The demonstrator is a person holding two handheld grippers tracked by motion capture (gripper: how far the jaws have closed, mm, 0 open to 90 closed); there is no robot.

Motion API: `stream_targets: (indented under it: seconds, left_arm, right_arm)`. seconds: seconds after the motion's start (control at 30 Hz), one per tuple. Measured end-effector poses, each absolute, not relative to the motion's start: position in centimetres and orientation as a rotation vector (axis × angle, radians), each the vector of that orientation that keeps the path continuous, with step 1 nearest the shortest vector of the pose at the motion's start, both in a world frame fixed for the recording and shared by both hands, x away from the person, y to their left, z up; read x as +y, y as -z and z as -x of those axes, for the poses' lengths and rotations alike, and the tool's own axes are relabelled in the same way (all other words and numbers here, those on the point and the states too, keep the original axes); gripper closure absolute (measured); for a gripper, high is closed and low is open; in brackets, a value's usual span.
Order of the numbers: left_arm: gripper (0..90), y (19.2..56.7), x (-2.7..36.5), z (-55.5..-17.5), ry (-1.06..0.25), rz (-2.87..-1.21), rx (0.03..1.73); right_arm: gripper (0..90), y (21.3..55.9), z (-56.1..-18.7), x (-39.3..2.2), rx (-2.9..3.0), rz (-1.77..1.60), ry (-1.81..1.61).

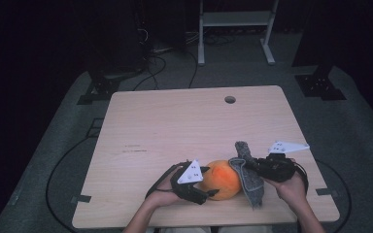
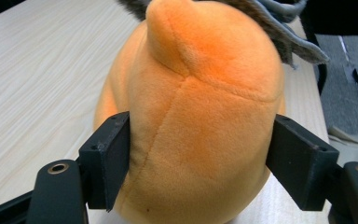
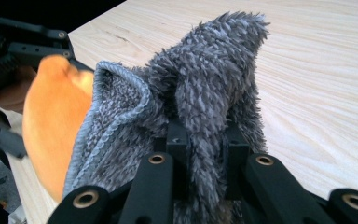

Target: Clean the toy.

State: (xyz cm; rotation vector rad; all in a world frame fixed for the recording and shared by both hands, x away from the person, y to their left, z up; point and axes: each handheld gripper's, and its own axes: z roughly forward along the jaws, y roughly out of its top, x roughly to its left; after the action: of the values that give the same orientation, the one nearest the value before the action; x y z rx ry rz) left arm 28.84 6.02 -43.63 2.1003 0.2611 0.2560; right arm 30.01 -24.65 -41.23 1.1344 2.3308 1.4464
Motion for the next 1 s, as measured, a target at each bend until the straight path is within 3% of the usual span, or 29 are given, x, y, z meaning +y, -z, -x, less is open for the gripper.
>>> stream_targets:
  seconds: [0.23, 0.4, 0.73, 1.0]
  left_arm:
    - [26.3, 43.8, 7.1, -29.7, -0.224, -2.066, 0.345]
    - [26.2, 43.8, 7.3, -30.1, -0.210, -2.056, 0.374]
    - [25.5, 44.0, 8.1, -30.5, -0.183, -2.042, 0.410]
    - [22.6, 44.2, 7.1, -30.4, -0.212, -2.008, 0.467]
  right_arm:
    - [77.3, 40.5, -29.4, -24.7, 2.299, -1.108, -1.491]
    - [77.2, 39.0, -28.2, -22.3, 2.347, -0.939, -1.513]
    - [77.3, 42.1, -29.5, -24.6, 2.347, -1.111, -1.416]
    - [77.1, 39.3, -27.3, -21.4, 2.344, -0.882, -1.514]
